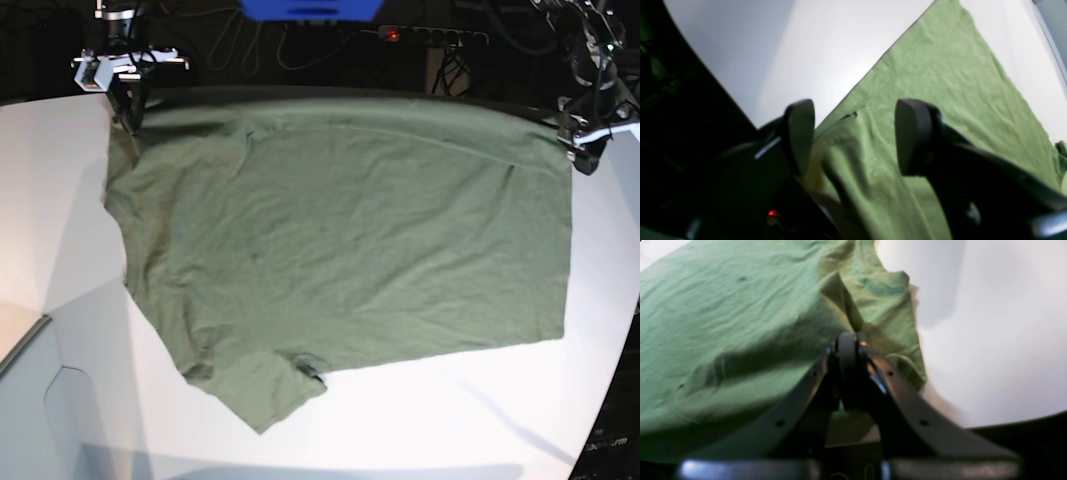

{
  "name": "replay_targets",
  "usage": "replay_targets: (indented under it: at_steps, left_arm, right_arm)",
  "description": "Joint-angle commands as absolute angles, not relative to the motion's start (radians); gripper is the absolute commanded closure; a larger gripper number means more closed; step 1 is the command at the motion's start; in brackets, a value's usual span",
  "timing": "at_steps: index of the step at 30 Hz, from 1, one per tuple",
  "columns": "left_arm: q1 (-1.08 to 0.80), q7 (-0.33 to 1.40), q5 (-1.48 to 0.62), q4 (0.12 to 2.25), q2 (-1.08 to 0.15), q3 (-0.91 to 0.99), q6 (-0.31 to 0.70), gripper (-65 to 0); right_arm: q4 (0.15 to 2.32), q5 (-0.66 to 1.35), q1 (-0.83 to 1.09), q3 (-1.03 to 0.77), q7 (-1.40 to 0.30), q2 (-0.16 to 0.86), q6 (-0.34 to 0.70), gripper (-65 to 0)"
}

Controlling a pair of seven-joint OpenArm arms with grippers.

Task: Layout the t-shirt on the table in an organized manner, then fold the t-shirt properly
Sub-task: 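Lift the t-shirt edge with both grippers and pull it away, then drag the held edge across the table to spread the t-shirt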

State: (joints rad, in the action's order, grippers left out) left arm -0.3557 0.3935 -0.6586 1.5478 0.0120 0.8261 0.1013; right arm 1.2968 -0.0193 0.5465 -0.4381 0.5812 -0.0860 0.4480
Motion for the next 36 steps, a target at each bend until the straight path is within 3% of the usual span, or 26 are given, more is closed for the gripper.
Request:
replay_targets:
  at_steps: [1,15,31,33,36]
  left_arm:
    - [-0.338,0.369,-0.664,1.563,-0.018,0.829,0.105,-37.0]
    - [-0.262,0.371,-0.321,1.475,-0.099,0.659,0.104,-37.0]
    - [-0.245,0.369,-0.305,1.369,-0.102,0.645,0.104,-36.9]
    - [-0.245,0.369,-0.305,1.368,-0.102,0.645,0.104,-33.7]
    - [-0.245,0.369,-0.305,1.368,-0.101,0.645,0.104,-22.8]
  right_arm:
    - [1.313,-0.004,0.558,-0.441,0.615,-0.085,0.452,0.0]
    - [1.313,-0.005,0.544,-0.443,0.607,-0.085,0.452,0.0]
    - [1.313,-0.005,0.538,-0.449,0.607,-0.085,0.452,0.0]
    - [1.313,-0.005,0.538,-0.449,0.607,-0.085,0.452,0.0]
    - [1.313,-0.005,0.538,-0.449,0.607,-0.085,0.452,0.0]
